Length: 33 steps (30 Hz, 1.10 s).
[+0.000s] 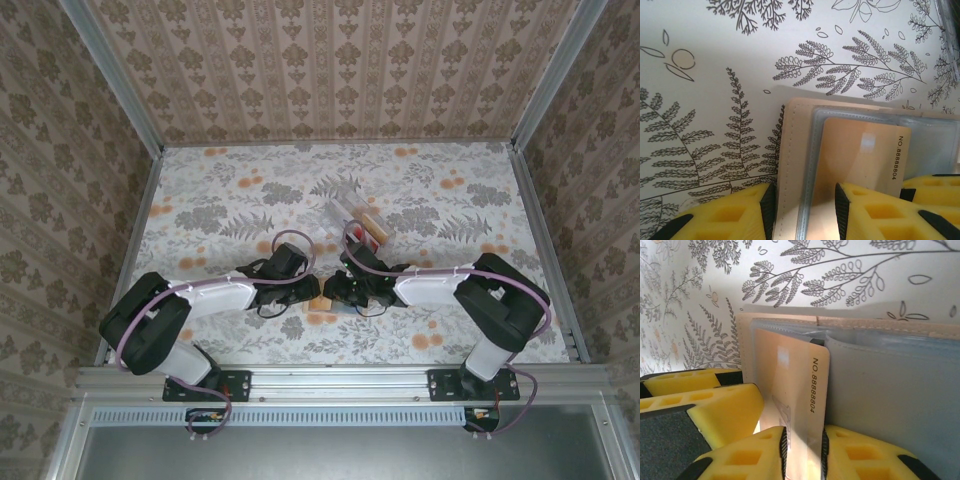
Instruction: Put the credit cards into the card holder
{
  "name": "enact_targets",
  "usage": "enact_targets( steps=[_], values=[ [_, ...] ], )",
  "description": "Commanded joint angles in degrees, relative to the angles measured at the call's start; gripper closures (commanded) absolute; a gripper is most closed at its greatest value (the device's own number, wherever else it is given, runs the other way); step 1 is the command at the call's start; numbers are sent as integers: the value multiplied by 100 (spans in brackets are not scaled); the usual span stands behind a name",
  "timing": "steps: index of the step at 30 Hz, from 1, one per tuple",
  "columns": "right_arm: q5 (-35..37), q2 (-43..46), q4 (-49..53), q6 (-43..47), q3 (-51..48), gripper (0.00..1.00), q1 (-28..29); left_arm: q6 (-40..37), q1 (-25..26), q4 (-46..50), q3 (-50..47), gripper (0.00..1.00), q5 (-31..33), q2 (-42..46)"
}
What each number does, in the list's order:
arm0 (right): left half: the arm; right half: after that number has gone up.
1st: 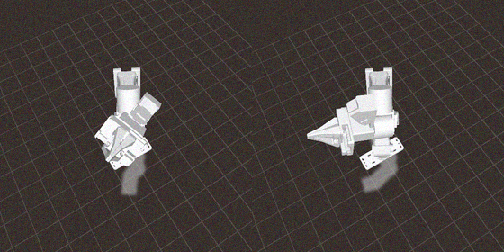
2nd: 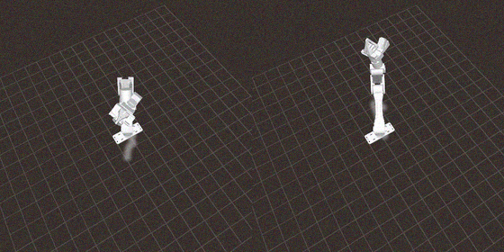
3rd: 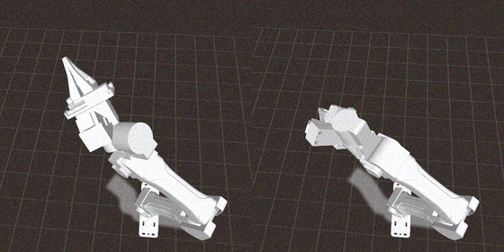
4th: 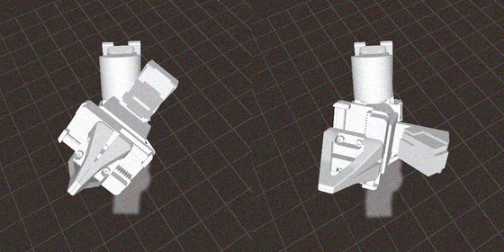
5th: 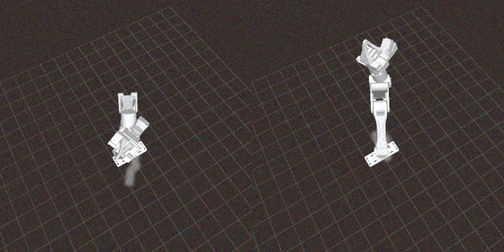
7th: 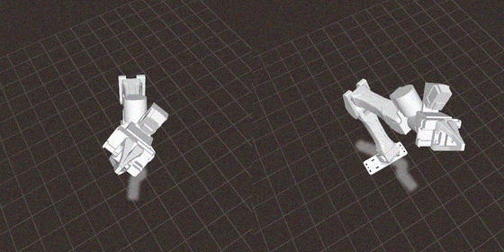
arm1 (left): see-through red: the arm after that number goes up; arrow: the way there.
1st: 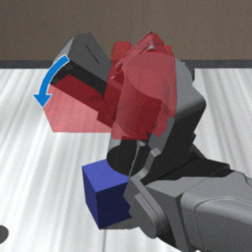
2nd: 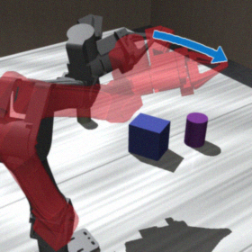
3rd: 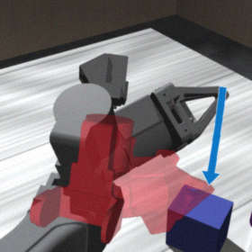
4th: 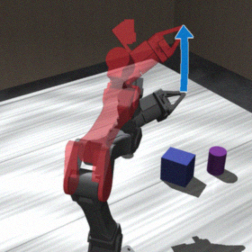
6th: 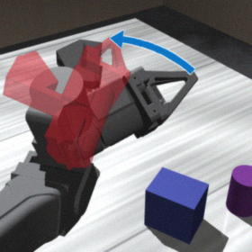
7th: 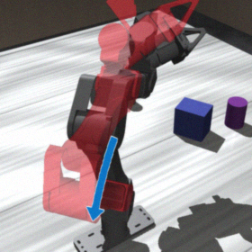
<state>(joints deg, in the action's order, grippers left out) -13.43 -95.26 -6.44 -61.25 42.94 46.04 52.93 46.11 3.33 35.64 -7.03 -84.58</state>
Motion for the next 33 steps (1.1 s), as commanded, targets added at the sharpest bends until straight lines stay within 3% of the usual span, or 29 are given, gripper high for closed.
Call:
enact_targets(
  steps=[1,16,28,33],
  values=[
    [350,345,675,185,203,70,45,86,43,-5,-48,62,54,113],
    [253,-129,908,168,458,78,47,77,12,-66,-75,63,-3,83],
    [-291,-366,64,195,485,80,54,77,12,-87,-62,63,-27,30],
    [310,175,832,361,482,78,49,99,12,52,-40,64,35,11]
  ],
)
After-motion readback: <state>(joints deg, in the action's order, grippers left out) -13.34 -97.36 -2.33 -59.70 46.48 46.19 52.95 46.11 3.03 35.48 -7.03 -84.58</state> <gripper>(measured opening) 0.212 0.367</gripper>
